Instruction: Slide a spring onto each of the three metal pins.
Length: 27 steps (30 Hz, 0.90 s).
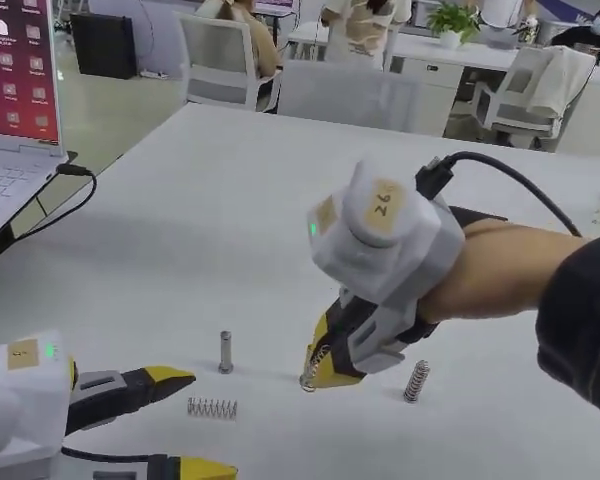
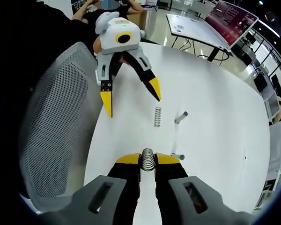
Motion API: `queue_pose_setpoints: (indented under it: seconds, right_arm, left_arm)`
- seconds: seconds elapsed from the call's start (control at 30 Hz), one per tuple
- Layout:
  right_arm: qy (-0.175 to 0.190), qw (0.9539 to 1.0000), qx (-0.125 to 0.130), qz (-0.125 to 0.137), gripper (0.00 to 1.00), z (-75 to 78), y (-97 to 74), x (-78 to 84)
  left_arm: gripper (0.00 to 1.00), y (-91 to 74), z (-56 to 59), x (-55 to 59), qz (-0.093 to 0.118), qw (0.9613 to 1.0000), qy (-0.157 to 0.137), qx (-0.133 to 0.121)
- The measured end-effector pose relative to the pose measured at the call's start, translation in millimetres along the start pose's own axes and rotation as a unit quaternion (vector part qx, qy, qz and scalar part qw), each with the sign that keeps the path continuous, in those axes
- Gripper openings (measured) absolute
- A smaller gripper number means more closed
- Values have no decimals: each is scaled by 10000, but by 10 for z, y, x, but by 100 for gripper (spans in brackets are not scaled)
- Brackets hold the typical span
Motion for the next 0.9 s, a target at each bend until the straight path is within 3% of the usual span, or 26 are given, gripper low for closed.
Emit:
queue_pose_setpoints:
  seconds: [0.33,0.9]
  right_arm:
    - [35,9997,165,-181,9,203,-30,92]
    - [-7,9979,278,-590,9,515,121,215]
  left_arm:
    - [60,-24,-49,40,-6,9999,-34,-95]
    - [61,-44,-108,64,20,9998,-100,-154]
Point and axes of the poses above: the centre of the closed fingertips' face, and the gripper's own axes: y roughly forward along the fingers, z roughly to its right, x roughly out of its underside, the point moved 6 cm from there along -y, roughly backward along the fingers, and after that the axes turned 4 degrees about -y, right-handed, at the moved point
